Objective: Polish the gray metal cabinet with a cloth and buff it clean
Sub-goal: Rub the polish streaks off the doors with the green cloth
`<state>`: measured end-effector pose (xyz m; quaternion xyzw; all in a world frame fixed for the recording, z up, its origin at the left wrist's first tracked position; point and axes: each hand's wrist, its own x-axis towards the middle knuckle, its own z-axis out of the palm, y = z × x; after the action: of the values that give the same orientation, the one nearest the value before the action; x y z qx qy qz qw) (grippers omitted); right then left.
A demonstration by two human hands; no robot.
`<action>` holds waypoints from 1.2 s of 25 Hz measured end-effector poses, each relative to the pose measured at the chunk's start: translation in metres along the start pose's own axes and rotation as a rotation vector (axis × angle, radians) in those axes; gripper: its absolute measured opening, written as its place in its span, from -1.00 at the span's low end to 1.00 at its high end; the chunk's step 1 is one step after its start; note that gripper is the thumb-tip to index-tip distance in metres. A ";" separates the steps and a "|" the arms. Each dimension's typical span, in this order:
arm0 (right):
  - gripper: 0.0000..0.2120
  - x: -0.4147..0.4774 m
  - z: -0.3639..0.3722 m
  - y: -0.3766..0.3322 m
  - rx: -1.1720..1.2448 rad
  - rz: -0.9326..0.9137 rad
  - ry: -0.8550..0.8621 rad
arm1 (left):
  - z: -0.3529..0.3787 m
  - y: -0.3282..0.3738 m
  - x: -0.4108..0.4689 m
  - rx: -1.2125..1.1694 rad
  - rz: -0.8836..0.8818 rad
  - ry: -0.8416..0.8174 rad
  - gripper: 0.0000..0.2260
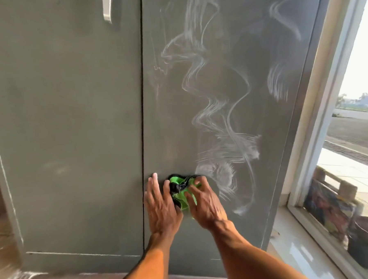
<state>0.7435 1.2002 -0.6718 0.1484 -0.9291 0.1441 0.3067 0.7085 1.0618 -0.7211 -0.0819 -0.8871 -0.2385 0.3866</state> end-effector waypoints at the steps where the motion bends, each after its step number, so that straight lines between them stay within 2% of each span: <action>1: -0.82 0.001 0.005 -0.002 0.014 0.067 0.028 | -0.001 0.001 -0.005 -0.026 -0.017 0.027 -0.38; 5: -0.59 0.003 0.013 -0.014 0.234 0.598 0.267 | -0.002 0.009 -0.024 -0.202 -0.098 0.092 -0.44; 7: -0.50 0.003 0.011 -0.018 0.269 0.736 0.301 | 0.001 0.011 -0.023 -0.256 -0.143 0.116 -0.44; 9: -0.47 0.002 0.011 -0.012 0.346 0.741 0.327 | 0.003 0.014 -0.021 -0.294 -0.196 0.159 -0.45; 11: -0.54 0.002 0.004 0.000 0.424 0.719 0.293 | 0.006 0.019 -0.016 -0.311 -0.253 0.216 -0.55; 13: -0.66 0.003 -0.008 0.016 0.332 0.657 0.164 | 0.003 0.029 -0.005 -0.360 -0.344 0.253 -0.62; 16: -0.81 0.005 -0.031 0.029 0.195 0.467 -0.003 | -0.007 0.047 0.008 -0.376 -0.525 0.284 -0.71; 18: -0.84 0.011 -0.043 0.033 0.242 0.421 -0.054 | -0.010 0.056 0.012 -0.329 -0.725 0.263 -0.74; 20: -0.84 0.017 -0.053 0.036 0.303 0.410 -0.061 | -0.012 0.079 0.014 -0.406 -0.985 0.195 -0.83; 21: -0.74 0.019 -0.056 0.036 0.328 0.413 -0.045 | -0.011 0.093 0.015 -0.463 -0.985 0.183 -0.84; 23: -0.61 0.024 -0.060 0.034 0.377 0.447 0.002 | -0.002 0.121 0.015 -0.563 -0.805 0.301 -0.83; 24: -0.61 0.027 -0.062 0.034 0.391 0.466 0.020 | 0.003 0.131 0.016 -0.573 -0.717 0.368 -0.85; 26: -0.67 0.030 -0.063 0.033 0.390 0.480 0.033 | 0.008 0.140 0.015 -0.569 -0.598 0.354 -0.85; 30: -0.76 0.031 -0.064 0.032 0.370 0.491 0.017 | 0.030 0.125 0.008 -0.356 -0.456 0.222 -0.58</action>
<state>0.7418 1.2464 -0.6096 -0.0285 -0.8926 0.3816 0.2384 0.7248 1.1847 -0.6877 0.0793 -0.7793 -0.4781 0.3973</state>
